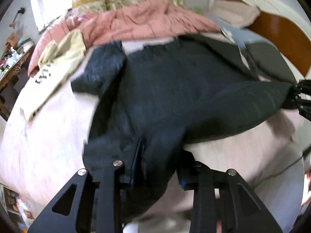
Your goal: Fold large clothes
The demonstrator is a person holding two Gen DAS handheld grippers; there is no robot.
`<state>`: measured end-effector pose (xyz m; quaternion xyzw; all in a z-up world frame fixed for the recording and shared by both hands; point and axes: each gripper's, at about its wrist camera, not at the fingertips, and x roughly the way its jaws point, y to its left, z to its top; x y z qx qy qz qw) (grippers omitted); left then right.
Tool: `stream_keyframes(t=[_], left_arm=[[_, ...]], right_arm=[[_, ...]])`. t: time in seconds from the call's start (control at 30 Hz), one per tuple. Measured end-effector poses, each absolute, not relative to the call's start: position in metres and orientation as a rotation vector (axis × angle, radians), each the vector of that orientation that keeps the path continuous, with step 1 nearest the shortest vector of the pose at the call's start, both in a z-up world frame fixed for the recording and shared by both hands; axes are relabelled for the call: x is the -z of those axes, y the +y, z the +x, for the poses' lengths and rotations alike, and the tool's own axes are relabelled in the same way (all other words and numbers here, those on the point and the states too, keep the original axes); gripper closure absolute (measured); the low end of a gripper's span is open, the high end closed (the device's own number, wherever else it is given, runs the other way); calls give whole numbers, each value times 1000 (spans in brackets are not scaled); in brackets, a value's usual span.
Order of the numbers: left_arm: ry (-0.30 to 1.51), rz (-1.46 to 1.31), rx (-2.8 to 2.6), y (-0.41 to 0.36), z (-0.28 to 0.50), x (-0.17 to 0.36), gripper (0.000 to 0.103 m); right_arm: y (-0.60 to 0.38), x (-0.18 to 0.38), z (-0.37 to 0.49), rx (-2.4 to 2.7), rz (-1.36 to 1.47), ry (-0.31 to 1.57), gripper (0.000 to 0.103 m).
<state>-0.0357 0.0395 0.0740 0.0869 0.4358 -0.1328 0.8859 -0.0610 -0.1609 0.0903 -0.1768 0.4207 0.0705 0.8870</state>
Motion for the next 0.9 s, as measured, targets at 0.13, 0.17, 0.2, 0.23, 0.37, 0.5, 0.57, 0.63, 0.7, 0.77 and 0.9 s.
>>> stream_keyframes(t=[0.13, 0.17, 0.2, 0.23, 0.37, 0.5, 0.57, 0.63, 0.7, 0.77, 0.9], left_arm=[[885, 143, 237, 38, 20, -77, 61], [899, 132, 234, 38, 37, -72, 61], [917, 116, 232, 39, 52, -65, 61], [939, 98, 234, 40, 66, -56, 61], [1033, 39, 239, 41, 97, -17, 61], [1075, 0, 253, 45, 102, 12, 58], [1081, -11, 258, 44, 100, 16, 57], [1075, -14, 253, 45, 100, 17, 56], [1038, 9, 232, 44, 95, 13, 50], [957, 65, 199, 45, 82, 2, 40], [776, 120, 174, 51, 43, -22, 20]], right_arm=[[-171, -105, -4, -110, -296, 832, 91], [-174, -101, 14, -110, -271, 836, 91], [-177, -95, 30, -107, -246, 850, 91], [-179, -87, 43, -102, -224, 864, 91], [-186, -49, 77, -93, -162, 919, 91], [-190, -19, 93, -115, -110, 940, 91], [-190, -7, 98, -129, -89, 959, 91], [-188, 1, 103, -122, -89, 957, 91], [-185, 1, 100, -103, -119, 917, 91], [-186, -7, 89, -69, -139, 854, 90], [-200, -29, 54, -54, -40, 723, 90]])
